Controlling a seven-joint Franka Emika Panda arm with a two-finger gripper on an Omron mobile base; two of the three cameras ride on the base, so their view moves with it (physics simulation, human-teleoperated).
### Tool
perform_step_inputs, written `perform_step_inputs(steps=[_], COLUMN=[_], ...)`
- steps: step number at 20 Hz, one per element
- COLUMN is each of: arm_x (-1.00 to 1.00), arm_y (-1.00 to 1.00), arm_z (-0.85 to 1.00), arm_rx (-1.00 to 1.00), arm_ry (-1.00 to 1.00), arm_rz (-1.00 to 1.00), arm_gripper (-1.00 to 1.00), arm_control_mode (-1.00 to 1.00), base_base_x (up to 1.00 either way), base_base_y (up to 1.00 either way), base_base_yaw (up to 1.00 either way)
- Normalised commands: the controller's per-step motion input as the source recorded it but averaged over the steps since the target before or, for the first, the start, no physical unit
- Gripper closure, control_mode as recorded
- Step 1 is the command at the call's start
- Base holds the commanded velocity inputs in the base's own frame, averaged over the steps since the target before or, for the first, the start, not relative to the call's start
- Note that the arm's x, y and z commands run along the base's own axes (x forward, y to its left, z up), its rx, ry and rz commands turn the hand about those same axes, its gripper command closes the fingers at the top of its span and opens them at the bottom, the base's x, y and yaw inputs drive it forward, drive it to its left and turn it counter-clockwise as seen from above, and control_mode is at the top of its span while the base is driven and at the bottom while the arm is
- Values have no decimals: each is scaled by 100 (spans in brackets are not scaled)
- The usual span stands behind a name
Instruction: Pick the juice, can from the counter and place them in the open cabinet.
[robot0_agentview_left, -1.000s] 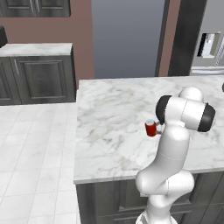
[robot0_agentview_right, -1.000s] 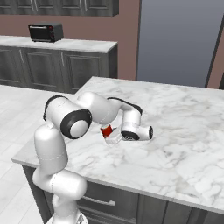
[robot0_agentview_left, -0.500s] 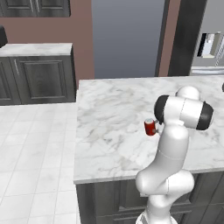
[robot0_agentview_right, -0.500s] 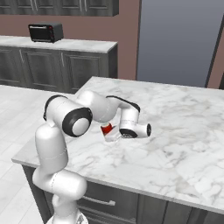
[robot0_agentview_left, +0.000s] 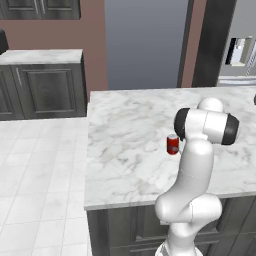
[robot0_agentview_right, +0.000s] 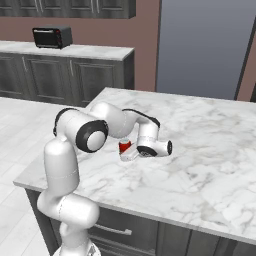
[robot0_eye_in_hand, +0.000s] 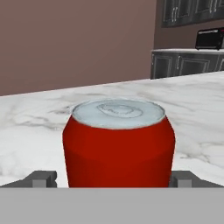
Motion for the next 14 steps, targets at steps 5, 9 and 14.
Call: perform_step_inputs(steps=[5,9,14], arm_x=[0,0,0], arm_y=[0,0,-1], arm_z=[0,0,0], arm_rx=[0,0,0], arm_ry=[0,0,0], arm_rz=[0,0,0], arm_gripper=[100,100,100], arm_control_mode=[-100,-100,-100], base_base_x=[0,0,0], base_base_y=[0,0,0], base_base_yaw=[0,0,0])
